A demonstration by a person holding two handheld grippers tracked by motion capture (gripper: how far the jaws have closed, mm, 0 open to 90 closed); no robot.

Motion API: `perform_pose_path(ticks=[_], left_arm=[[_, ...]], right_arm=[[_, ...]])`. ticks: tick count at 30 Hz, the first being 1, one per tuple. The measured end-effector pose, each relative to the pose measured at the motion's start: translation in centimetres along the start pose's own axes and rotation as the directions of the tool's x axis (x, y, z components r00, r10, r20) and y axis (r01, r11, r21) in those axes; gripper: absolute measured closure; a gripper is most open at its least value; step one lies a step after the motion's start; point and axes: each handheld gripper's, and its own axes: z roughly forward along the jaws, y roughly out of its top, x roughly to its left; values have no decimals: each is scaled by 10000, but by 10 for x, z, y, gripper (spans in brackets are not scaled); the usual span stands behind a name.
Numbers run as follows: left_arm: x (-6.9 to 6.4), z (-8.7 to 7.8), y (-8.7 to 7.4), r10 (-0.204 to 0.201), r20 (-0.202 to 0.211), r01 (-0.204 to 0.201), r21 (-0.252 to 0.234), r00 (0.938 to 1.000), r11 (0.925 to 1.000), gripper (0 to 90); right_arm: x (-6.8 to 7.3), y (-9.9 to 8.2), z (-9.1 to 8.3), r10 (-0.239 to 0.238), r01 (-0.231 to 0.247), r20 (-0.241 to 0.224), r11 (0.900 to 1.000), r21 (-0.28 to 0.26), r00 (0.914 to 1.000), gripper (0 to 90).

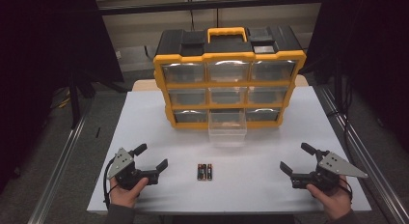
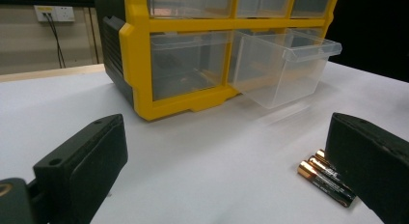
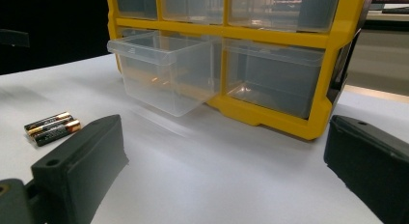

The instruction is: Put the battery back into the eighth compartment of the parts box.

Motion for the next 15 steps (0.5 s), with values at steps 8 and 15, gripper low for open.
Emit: perform_pose_path(ticks=[8, 15], left_arm=[[0, 2, 0, -33, 59, 32, 134, 10000, 9999, 13], [-5, 10, 3, -95, 252, 88, 286, 9996, 9996, 13]], right_arm=[[1, 0, 1, -80, 80, -76, 10000, 31, 9999, 8], [1, 0, 2, -77, 78, -49, 9999, 80, 10000, 4]])
